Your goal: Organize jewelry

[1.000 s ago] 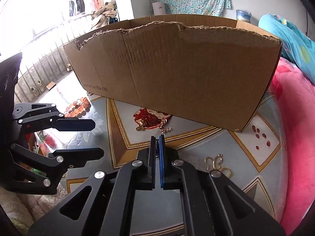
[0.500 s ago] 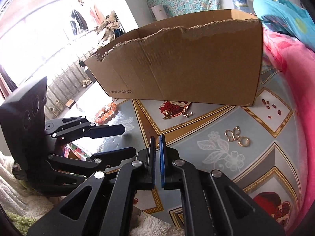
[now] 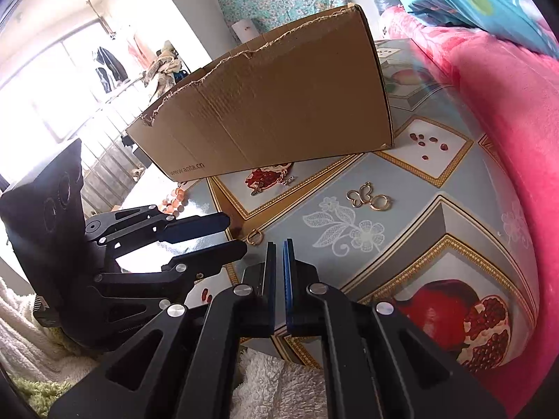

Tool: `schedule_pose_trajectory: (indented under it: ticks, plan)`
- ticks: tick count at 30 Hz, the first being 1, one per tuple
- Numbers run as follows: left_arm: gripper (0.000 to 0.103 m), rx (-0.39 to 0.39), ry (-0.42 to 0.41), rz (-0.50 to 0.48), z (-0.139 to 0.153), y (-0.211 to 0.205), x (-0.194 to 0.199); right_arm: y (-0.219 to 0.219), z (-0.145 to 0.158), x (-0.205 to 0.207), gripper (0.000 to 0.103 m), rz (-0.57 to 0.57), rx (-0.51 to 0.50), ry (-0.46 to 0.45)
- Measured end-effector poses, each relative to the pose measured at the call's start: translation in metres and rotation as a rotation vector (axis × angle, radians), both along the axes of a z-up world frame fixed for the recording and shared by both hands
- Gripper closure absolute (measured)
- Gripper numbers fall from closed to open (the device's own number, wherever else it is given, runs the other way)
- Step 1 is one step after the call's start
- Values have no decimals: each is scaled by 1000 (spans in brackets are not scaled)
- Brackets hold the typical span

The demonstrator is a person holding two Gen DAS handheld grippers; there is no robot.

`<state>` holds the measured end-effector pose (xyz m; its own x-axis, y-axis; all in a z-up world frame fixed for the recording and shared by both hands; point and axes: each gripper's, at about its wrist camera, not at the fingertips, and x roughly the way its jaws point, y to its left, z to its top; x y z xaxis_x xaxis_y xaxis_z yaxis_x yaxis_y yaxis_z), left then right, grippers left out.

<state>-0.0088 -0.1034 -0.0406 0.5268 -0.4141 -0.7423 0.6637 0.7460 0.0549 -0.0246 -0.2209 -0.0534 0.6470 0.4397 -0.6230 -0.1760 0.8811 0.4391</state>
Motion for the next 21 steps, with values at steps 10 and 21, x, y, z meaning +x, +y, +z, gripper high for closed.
schedule_pose_trajectory:
  ticks: [10,21]
  plan:
    - [84,44,-25,-129,-1,-13,6,0,-3,1,98,11,-9,-4]
    - [93,48,-29,-173,-1,-15,5,-1,-3,1,98,8,-8,-6]
